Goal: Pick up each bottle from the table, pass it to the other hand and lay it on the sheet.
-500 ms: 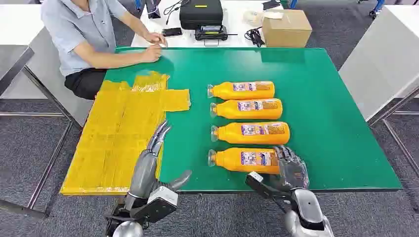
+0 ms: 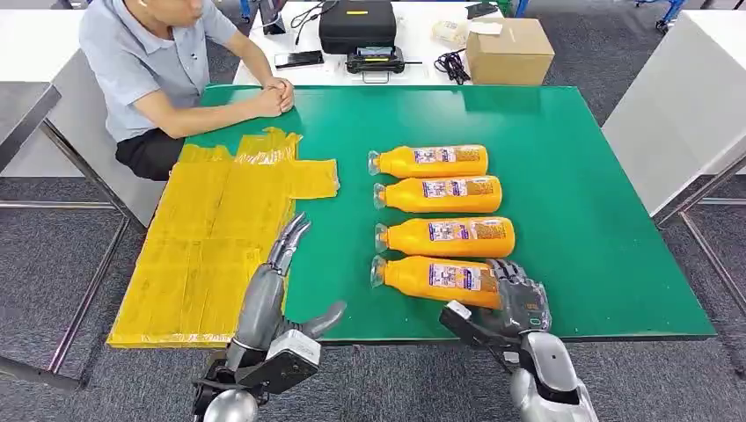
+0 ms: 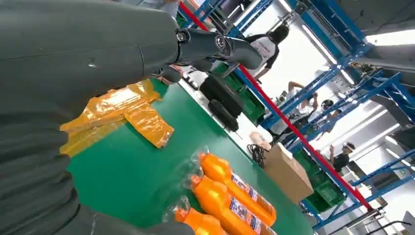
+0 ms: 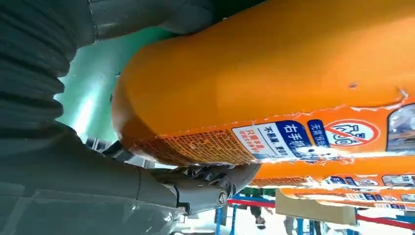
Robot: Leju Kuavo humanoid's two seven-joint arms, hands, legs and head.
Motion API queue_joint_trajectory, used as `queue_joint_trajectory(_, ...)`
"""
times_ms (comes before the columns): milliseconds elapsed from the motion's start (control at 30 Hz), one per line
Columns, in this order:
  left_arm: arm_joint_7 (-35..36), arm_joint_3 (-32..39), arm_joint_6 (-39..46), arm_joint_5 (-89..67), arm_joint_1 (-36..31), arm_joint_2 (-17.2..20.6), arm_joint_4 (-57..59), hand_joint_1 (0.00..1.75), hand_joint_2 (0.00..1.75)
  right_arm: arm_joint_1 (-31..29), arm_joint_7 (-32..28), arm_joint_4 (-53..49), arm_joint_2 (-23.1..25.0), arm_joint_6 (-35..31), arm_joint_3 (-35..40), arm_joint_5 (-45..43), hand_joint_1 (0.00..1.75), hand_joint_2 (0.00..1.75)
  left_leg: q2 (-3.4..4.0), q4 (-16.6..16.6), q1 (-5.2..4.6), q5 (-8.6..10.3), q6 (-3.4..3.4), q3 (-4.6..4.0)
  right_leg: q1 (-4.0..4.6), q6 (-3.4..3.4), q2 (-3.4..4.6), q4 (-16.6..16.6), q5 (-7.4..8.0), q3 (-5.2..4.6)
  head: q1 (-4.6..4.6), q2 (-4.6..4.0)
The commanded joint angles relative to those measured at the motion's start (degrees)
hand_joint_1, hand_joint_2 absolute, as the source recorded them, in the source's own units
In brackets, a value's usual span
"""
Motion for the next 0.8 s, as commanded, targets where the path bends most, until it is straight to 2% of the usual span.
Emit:
queue_joint_trajectory(33, 0.3, -1.5, 0.2, 0.9, -1.6, -1.2, 2.6, 0.0, 1.75, 2.5, -5.6, 2.6, 1.6, 0.4, -4.0, -7.7, 1.75, 1.75, -0.25, 0.0, 0.09, -0.02, -0.09, 0.13, 0.1, -0.12, -0.26, -0.1, -0.07, 0.26, 0.0, 0.0)
queue_joint_trajectory(233, -0.6, -0.8, 0.2, 2.6, 0.0, -1.4, 0.6, 0.0, 1.75, 6.6, -9.1, -5.8, 4.4, 1.8, -4.5, -12.0, 1.75, 1.75, -0.19, 0.0, 0.06, -0.04, -0.09, 0.05, 0.07, -0.11, -0.18, 0.0, -0.09, 0.15, 0.0, 0.0)
queue_joint_trajectory(333, 1.9, -0.7, 0.3, 6.9, 0.1, -1.4, 1.3, 0.0, 1.75, 8.4, -10.6, -12.8, 6.7, 2.6, -3.8, -14.6, 1.75, 1.75, -0.12, 0.0, 0.04, -0.05, -0.09, 0.0, 0.05, -0.1, -0.11, 0.0, -0.08, 0.1, 0.0, 0.0)
queue_joint_trajectory(567, 3.9, -0.8, 1.3, 13.7, 1.3, -1.4, 2.4, 0.0, 1.75, 10.0, -11.7, -18.9, 8.0, 3.8, -3.5, -18.2, 1.75, 1.75, -0.05, 0.0, 0.08, -0.13, -0.13, -0.07, 0.09, -0.15, -0.05, 0.0, -0.12, 0.04, -0.02, 0.0)
queue_joint_trajectory(667, 3.3, 0.5, 1.9, 20.9, 2.1, -1.4, 1.4, 0.0, 1.75, 10.5, -12.6, -21.0, 8.8, 4.1, -3.7, -20.1, 1.75, 1.75, -0.02, 0.0, 0.05, -0.13, -0.09, -0.13, 0.06, -0.11, 0.02, 0.0, -0.12, -0.02, 0.0, 0.0)
queue_joint_trajectory(800, 2.4, 1.5, 2.9, 22.5, 2.8, -1.4, 0.3, 0.0, 1.75, 10.4, -13.1, -23.1, 9.8, 3.6, -4.1, -21.2, 1.75, 1.75, 0.02, 0.0, 0.04, -0.16, -0.12, -0.15, 0.04, -0.14, 0.06, 0.1, -0.14, -0.04, 0.0, 0.0)
